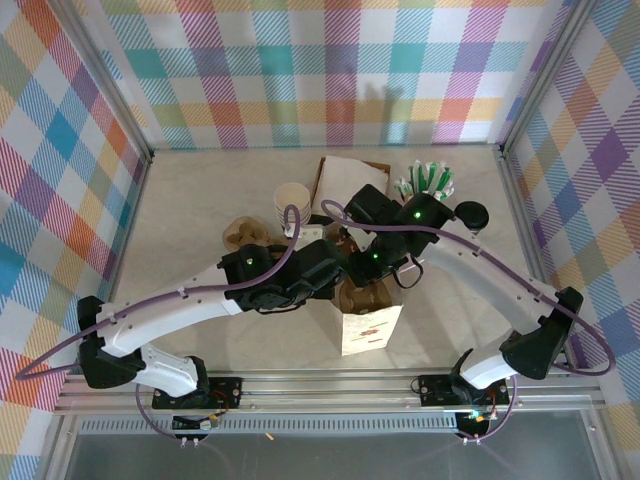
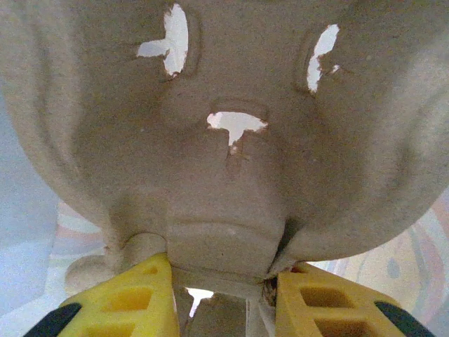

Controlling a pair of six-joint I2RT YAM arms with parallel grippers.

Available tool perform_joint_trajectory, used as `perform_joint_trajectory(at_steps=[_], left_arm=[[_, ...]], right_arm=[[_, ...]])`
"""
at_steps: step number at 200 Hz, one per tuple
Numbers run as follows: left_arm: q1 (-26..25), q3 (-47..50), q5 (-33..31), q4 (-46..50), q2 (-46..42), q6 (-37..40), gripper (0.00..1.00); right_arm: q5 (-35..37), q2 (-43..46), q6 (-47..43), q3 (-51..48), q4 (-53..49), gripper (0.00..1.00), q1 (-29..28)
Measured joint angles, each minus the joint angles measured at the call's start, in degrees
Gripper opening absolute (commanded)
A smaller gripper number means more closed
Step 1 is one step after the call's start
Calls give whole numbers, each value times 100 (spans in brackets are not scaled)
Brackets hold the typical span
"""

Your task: Pack the takeout coffee

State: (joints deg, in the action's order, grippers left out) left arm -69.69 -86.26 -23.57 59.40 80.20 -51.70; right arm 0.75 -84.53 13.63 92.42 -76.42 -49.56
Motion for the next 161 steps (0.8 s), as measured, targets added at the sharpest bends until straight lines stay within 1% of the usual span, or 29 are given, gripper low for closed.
perform_joint_trajectory(at_steps=[56, 96, 161], left_arm=[[-44, -125, -63, 70, 107, -81, 13], [-116, -249, -142, 118, 216, -122, 13], [-151, -293, -177, 208, 258, -164, 12]], right_arm=[[-68, -13, 160, -46, -55, 31, 120], [-205, -46, 400, -315, 46, 32, 313], [-234, -109, 608, -772, 376, 34, 339]])
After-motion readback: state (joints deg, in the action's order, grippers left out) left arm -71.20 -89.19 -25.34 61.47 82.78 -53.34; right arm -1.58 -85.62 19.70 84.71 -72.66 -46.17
